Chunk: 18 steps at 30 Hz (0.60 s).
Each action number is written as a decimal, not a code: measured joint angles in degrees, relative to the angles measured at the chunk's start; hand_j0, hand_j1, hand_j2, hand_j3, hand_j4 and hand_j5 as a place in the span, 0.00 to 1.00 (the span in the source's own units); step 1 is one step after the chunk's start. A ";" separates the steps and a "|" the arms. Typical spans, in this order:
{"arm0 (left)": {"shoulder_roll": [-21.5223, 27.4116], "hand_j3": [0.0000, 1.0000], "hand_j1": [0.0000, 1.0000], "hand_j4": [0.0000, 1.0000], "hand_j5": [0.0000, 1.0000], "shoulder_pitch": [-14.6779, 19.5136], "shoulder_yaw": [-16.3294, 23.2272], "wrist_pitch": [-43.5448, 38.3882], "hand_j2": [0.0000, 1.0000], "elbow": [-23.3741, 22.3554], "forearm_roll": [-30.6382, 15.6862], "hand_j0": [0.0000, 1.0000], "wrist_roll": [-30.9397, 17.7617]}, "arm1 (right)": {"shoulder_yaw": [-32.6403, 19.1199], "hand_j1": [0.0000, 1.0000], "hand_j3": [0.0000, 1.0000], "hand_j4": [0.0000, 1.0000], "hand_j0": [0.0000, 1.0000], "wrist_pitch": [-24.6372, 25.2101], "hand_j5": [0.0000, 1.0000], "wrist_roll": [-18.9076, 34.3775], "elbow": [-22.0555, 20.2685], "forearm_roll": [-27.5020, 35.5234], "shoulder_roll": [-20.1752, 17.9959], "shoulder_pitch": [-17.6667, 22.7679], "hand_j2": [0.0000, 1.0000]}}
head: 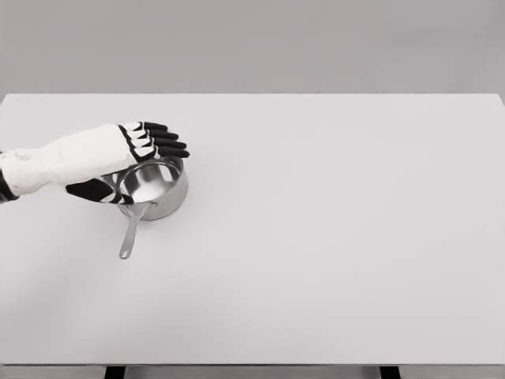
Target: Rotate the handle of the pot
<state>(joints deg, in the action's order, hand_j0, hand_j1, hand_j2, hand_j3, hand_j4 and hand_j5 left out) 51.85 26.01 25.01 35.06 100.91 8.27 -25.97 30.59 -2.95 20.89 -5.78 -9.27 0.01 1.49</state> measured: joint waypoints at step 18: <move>-4.05 1.00 1.00 1.00 1.00 8.18 14.15 0.04 1.00 0.08 7.21 1.00 -2.44 | 0.07 1.00 1.00 1.00 1.00 0.06 1.00 0.01 0.07 -0.07 0.00 0.44 1.00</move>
<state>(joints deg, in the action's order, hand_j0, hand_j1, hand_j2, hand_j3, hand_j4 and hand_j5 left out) 47.80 34.19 39.15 35.09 100.99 15.47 -28.41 30.66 -2.89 20.90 -5.72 -9.34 0.01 1.93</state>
